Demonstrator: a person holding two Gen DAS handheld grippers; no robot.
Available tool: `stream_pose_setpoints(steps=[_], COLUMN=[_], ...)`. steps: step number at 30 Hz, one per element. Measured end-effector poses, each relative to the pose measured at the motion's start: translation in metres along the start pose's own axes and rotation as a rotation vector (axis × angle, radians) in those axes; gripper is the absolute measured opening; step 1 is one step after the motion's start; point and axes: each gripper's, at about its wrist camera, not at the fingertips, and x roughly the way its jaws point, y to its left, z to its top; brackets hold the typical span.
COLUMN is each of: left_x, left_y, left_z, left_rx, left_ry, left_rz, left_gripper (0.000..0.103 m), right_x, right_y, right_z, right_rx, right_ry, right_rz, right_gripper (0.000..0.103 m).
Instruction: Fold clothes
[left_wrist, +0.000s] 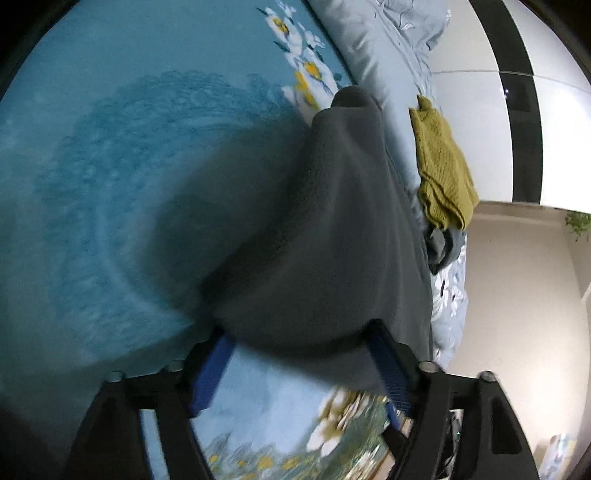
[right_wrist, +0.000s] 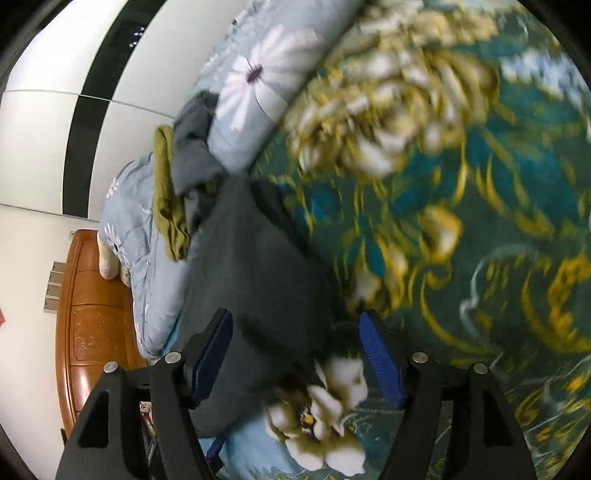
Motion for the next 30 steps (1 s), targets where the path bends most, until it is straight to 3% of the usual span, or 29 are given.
stream_pose_setpoints(steps=[5,9,15,18,21,25,30], left_x=[0.005,0.005,0.005,0.009,0.012,0.019,0.022], left_y=[0.005,0.025,0.020,0.022,0.010,-0.001,-0.003], left_z=[0.000,-0.011,-0.011,-0.004,0.003,0.014,0.025], left_rx=[-0.047,-0.193,-0.163,-0.198,-0.148,-0.097,-0.127], left_ry=[-0.036,-0.004,-0.028,-0.047,-0.059,-0.065,-0.080], left_rz=[-0.038,-0.121,-0.114,-0.136,-0.143,-0.130,-0.147], left_gripper=[0.092,0.092,0.092,0.092,0.092,0.092,0.092], right_x=[0.028,0.040,0.030,0.024,0.027,0.031,0.042], right_y=[0.007,0.013,0.008,0.008,0.009,0.018,0.015], right_z=[-0.002,0.001,-0.006,-0.014,-0.017,-0.015,-0.012], right_rx=[0.013,0.021,0.023,0.005,-0.004,-0.021,0.004], right_ry=[-0.021,-0.024,-0.035,-0.044,-0.045,-0.043,-0.041], right_rz=[0.070,0.098,0.119,0.135,0.140,0.141,0.125], right_gripper=[0.072,0.072,0.072,0.073,0.073,0.084,0.085])
